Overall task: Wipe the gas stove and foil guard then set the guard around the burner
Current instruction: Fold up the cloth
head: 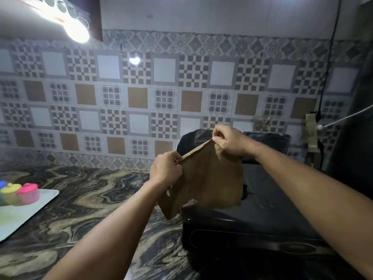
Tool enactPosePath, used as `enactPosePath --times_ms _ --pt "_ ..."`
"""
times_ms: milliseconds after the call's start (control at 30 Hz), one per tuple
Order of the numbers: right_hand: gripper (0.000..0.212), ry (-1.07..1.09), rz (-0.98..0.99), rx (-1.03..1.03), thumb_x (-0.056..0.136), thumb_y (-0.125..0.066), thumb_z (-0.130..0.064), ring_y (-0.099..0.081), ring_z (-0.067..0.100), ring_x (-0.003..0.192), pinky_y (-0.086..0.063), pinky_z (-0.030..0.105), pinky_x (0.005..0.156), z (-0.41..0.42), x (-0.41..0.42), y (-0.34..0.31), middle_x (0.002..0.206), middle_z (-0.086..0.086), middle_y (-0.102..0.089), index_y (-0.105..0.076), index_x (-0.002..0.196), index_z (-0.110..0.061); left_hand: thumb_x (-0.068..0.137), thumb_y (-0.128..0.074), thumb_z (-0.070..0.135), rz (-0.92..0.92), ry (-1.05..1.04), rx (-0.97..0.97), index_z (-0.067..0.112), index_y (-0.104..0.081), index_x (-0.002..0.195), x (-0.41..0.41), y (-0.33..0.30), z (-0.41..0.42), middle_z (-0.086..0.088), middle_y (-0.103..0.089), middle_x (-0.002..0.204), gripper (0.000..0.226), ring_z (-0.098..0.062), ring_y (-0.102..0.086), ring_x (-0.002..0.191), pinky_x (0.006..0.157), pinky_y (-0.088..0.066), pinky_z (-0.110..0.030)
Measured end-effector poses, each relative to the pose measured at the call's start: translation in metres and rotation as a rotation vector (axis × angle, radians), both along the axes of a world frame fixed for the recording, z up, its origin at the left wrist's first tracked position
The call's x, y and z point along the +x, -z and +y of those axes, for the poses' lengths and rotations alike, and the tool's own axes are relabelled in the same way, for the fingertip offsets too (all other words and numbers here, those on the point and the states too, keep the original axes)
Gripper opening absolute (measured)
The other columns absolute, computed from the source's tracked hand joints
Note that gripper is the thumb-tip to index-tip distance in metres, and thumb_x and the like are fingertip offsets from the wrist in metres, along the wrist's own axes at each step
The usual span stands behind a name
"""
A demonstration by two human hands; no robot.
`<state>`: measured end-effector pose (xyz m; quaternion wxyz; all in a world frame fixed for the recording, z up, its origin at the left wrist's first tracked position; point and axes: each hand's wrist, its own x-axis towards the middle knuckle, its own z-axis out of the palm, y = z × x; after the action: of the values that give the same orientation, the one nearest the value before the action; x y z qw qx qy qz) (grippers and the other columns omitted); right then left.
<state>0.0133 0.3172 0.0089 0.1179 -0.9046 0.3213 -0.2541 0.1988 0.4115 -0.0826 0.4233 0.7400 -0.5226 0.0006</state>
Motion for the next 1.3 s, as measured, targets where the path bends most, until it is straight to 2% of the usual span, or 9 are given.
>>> enactPosePath --times_ms 200,433,533,633,733,833,1033,1167,1300 --pt "0.011 0.137 -0.097 -0.036 0.098 -0.048 -0.016 -0.052 0.02 0.078 -0.041 0.035 0.069 -0.032 -0.05 -0.011 0.082 0.004 -0.055 -0.053 0.089 -0.011 0.087 -0.053 0.004 -0.029 0.149 0.095 0.02 -0.071 0.094 -0.004 -0.032 -0.029 -0.006 -0.07 0.095 0.025 -0.026 -0.064 0.093 0.076 -0.055 -0.035" --pt "0.022 0.205 -0.367 0.061 0.1 -0.044 -0.009 -0.043 0.011 0.064 -0.034 0.022 0.056 -0.07 -0.101 -0.007 0.072 0.0 -0.047 -0.046 0.081 -0.018 0.089 -0.045 -0.004 0.305 0.429 0.106 0.013 -0.066 0.088 -0.049 -0.079 -0.071 -0.007 -0.064 0.083 0.027 -0.02 -0.06 0.077 0.062 -0.049 -0.029" --pt "0.01 0.177 -0.454 0.196 0.101 -0.045 -0.011 -0.054 0.016 0.074 -0.044 0.027 0.065 -0.092 -0.125 -0.004 0.084 0.007 -0.059 -0.055 0.099 -0.009 0.081 -0.058 0.014 0.436 0.519 0.145 0.015 -0.073 0.086 -0.069 -0.091 -0.095 -0.007 -0.07 0.088 0.015 -0.023 -0.064 0.083 0.071 -0.051 -0.032" --pt "0.014 0.127 -0.5 0.313 0.101 -0.045 -0.01 -0.061 0.017 0.078 -0.05 0.026 0.069 -0.114 -0.148 -0.001 0.088 0.007 -0.065 -0.059 0.1 -0.01 0.072 -0.07 0.044 0.487 0.605 0.231 0.013 -0.074 0.084 -0.086 -0.097 -0.124 -0.01 -0.069 0.085 0.033 -0.027 -0.062 0.078 0.074 -0.047 -0.037" --pt "0.021 0.116 -0.515 0.351 0.102 -0.043 -0.012 -0.06 0.016 0.079 -0.048 0.022 0.066 -0.138 -0.17 0.001 0.09 0.009 -0.066 -0.063 0.098 -0.009 0.077 -0.075 0.041 0.382 0.557 0.227 0.017 -0.073 0.096 -0.107 -0.096 -0.158 -0.007 -0.071 0.098 0.031 -0.024 -0.067 0.091 0.083 -0.051 -0.037" --pt "0.032 0.116 -0.474 0.328 0.101 -0.047 -0.027 -0.06 0.02 0.084 -0.048 0.028 0.073 -0.163 -0.195 0.005 0.096 0.02 -0.068 -0.066 0.103 -0.001 0.082 -0.074 0.012 0.273 0.546 0.202 0.017 -0.073 0.093 -0.138 -0.092 -0.191 -0.007 -0.071 0.095 0.012 -0.025 -0.066 0.094 0.087 -0.054 -0.039" --pt "0.03 0.014 -0.268 0.395 0.075 -0.07 -0.046 -0.067 0.016 0.089 -0.055 0.029 0.083 -0.214 -0.252 0.02 0.089 0.002 -0.074 -0.077 0.088 -0.02 0.079 -0.065 -0.008 0.199 0.537 0.16 0.014 -0.067 0.077 -0.194 -0.081 -0.252 -0.004 -0.065 0.075 0.022 -0.018 -0.06 0.074 0.074 -0.053 -0.036" --pt "0.014 -0.014 -0.083 0.404 0.079 -0.078 -0.018 -0.064 0.003 0.08 -0.049 0.012 0.069 -0.248 -0.28 0.022 0.088 0.0 -0.07 -0.074 0.09 -0.01 0.078 -0.061 -0.012 0.129 0.533 0.136 0.015 -0.064 0.072 -0.227 -0.07 -0.289 -0.001 -0.061 0.069 0.028 -0.015 -0.058 0.069 0.066 -0.05 -0.029" --pt "0.014 -0.03 0.003 0.307 0.083 -0.071 -0.004 -0.065 0.014 0.095 -0.051 0.02 0.076 -0.286 -0.29 0.026 0.095 -0.002 -0.067 -0.067 0.091 -0.015 0.076 -0.047 -0.02 0.094 0.551 0.098 0.014 -0.058 0.072 -0.246 -0.062 -0.326 -0.004 -0.06 0.076 0.037 -0.02 -0.061 0.081 0.067 -0.05 -0.024"
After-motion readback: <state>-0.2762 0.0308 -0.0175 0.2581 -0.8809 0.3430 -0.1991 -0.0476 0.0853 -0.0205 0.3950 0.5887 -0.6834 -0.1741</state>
